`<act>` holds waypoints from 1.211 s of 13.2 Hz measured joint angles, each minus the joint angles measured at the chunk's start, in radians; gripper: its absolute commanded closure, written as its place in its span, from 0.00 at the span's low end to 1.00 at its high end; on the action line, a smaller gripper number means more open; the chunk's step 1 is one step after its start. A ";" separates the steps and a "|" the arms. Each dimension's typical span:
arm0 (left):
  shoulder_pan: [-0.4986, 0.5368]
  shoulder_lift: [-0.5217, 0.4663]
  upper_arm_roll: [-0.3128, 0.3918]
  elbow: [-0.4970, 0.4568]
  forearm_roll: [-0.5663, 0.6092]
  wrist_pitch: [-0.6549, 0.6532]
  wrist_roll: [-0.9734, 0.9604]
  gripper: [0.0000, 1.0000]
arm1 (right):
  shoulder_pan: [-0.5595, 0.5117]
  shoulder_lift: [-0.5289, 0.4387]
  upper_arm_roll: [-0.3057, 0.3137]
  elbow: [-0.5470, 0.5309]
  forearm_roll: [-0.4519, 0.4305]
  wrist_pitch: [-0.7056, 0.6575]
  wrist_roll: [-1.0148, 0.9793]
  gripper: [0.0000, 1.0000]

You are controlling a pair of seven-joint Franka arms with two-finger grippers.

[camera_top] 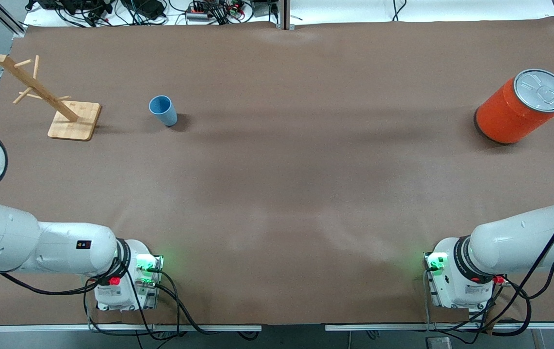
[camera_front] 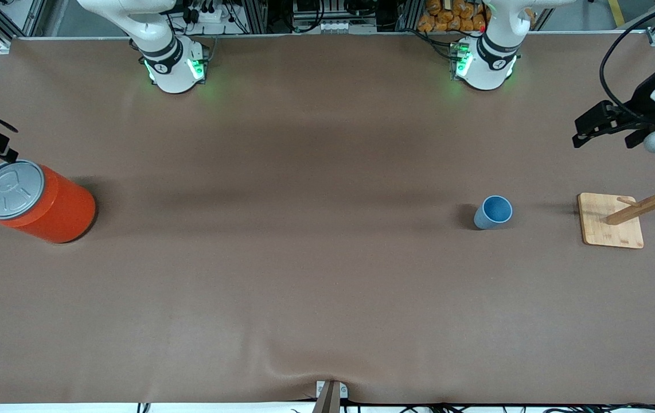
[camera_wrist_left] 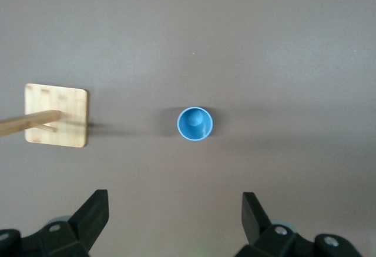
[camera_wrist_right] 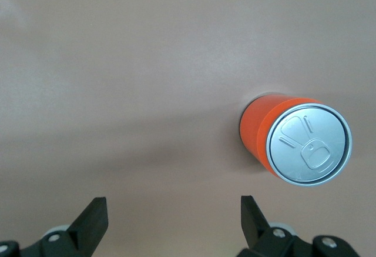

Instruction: Flip cup

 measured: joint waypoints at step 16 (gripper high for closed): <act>-0.001 0.007 0.081 0.017 0.021 -0.005 0.107 0.00 | 0.002 0.000 0.002 0.000 0.000 0.001 0.000 0.00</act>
